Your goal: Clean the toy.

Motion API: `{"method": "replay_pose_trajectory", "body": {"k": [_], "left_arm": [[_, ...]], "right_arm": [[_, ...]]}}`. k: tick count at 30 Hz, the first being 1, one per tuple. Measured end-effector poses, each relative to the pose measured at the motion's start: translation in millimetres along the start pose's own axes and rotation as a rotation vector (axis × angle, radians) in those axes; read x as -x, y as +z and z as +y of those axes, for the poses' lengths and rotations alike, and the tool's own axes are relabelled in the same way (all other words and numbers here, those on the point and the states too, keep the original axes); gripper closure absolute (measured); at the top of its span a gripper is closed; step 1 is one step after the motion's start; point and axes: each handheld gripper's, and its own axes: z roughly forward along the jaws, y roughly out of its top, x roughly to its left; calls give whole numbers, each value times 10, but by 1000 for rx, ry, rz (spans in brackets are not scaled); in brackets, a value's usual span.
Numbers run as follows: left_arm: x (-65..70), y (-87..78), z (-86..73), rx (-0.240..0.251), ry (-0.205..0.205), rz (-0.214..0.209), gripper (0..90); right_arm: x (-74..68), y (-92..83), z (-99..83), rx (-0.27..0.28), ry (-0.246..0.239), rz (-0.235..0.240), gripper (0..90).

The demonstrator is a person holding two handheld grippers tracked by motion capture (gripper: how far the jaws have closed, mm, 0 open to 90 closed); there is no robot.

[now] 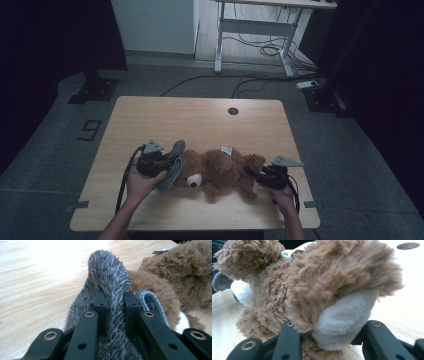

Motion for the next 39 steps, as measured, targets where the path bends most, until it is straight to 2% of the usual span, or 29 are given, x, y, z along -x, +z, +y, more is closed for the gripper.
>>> {"method": "replay_pose_trajectory", "body": {"k": [3, 5, 8, 11, 16, 18, 22, 26, 28, 30, 33, 37, 39], "left_arm": [[-12, -27, 46, -2, -3, 6, 763], [39, -44, 155, 16, 4, 2, 763], [225, -1, 428, 36, 46, -39, 762], [454, 156, 701, 42, 92, -83, 760], [724, 477, 1140, 39, 98, -192, 760], [847, 617, 1232, 16, 114, -216, 760], [1090, 883, 1223, -43, 141, -266, 760], [1277, 1076, 1081, -111, 179, -295, 760], [1332, 1137, 1002, -140, 196, -292, 759], [1341, 1154, 946, -149, 207, -279, 759], [1308, 1111, 914, -139, 198, -271, 760], [1224, 1005, 874, -133, 208, -220, 761], [1156, 958, 851, -130, 194, -212, 761]], "right_arm": [[-4, -2, 2, -2, -1, -6, 637], [-6, 0, 2, 0, -2, -12, 637], [-7, -5, 5, 0, -8, -14, 638], [-24, -6, 14, 1, -19, -23, 638], [-41, -12, 20, -1, -32, -31, 639], [-38, -15, 21, -3, -32, -29, 639], [-31, -8, 20, -1, -30, -28, 639], [-39, -7, 20, 0, -34, -34, 639], [-41, -8, 21, -4, -36, -37, 639], [-38, -10, 21, -6, -36, -37, 639], [-32, -12, 21, -10, -35, -30, 639], [-22, -8, 15, -5, -29, -30, 639], [-20, -7, 13, -5, -29, -30, 639]]}}
